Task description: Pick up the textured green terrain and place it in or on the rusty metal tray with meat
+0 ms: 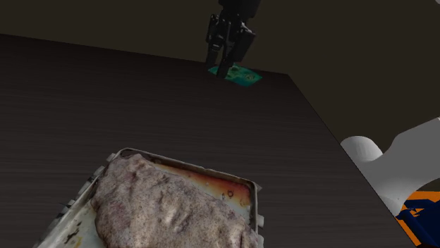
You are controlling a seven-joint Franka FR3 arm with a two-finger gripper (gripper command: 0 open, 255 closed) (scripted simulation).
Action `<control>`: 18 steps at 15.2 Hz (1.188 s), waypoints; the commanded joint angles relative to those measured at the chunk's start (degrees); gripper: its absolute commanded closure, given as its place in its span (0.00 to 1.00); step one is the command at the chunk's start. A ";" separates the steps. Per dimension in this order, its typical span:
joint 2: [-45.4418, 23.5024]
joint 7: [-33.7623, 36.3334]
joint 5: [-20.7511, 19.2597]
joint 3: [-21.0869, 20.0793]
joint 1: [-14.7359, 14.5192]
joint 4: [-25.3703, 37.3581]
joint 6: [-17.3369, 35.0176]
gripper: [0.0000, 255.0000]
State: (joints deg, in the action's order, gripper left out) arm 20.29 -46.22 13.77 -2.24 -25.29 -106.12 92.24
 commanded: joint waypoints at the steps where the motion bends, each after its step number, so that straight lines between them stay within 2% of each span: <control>1: -0.71 0.32 -0.05 0.06 0.00 2.23 -1.51 1.00; 5: -1.92 0.94 -0.11 0.18 -0.01 6.48 -4.49 1.00; 12: -2.41 10.89 0.70 -6.86 -3.21 7.45 -2.58 1.00; 18: -5.37 19.74 0.33 -13.09 -5.93 10.95 -1.12 1.00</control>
State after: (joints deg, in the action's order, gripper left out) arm 15.48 -28.12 14.23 -14.30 -30.78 -96.06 91.12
